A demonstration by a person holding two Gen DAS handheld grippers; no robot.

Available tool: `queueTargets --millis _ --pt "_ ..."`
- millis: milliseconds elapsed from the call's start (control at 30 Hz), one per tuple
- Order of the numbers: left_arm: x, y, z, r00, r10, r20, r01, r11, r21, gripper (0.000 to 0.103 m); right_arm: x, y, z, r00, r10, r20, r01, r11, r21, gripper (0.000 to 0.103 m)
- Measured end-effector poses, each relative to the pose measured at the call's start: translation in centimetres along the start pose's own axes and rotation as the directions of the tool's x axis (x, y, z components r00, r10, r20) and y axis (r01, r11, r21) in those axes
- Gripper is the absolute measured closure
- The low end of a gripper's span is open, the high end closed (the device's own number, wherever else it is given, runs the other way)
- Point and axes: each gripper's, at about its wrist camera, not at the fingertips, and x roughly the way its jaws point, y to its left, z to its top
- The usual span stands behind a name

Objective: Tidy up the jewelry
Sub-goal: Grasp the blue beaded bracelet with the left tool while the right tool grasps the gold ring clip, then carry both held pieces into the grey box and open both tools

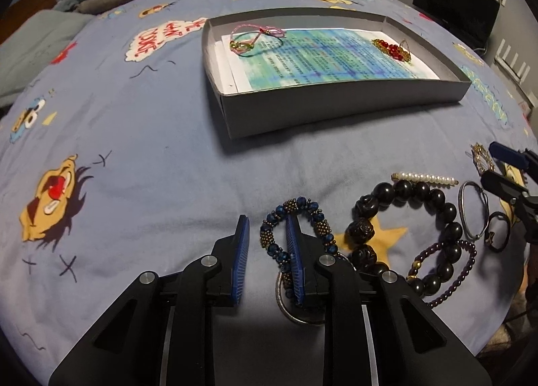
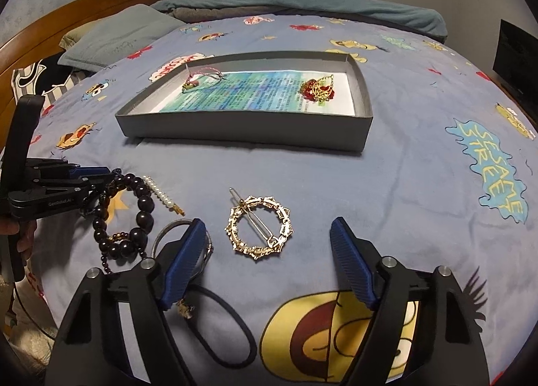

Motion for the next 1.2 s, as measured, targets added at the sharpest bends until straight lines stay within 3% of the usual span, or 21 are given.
queueTargets --millis 100,367,500,733,967,1200 --pt "0.0 0.1 -0.1 1.000 -0.010 0.010 0.010 1.000 -0.004 0.079 0.3 0.0 0.1 1.000 -0.005 0.005 0.005 1.000 -0.004 0.031" --pt "-0.5 0.0 -0.5 0.999 0.004 0.042 -0.004 1.000 0.011 0.084 0.3 0.6 0.0 1.000 -0.014 0.019 0.015 0.998 -0.057 0.061" --pt "-0.6 0.1 -0.5 0.999 0.015 0.049 -0.016 1.000 0.013 0.095 0.1 0.8 -0.1 0.999 -0.022 0.028 0.024 0.997 -0.074 0.062" --pt "-1.5 0.5 -0.8 0.993 0.016 0.118 -0.015 1.000 -0.013 0.095 -1.0 0.3 -0.2 0.999 -0.017 0.048 0.020 0.999 -0.051 0.062" --pt "-6.4 0.1 -0.2 0.970 -0.007 0.244 0.007 1.000 -0.002 0.095 -2.5 -0.2 0.1 0.996 -0.008 0.086 0.011 0.999 -0.030 0.062" --pt "-9.6 -1.4 0.2 0.955 -0.041 0.295 0.032 0.999 0.038 0.095 -3.3 0.0 0.3 0.995 0.002 0.104 0.002 1.000 -0.031 0.062"
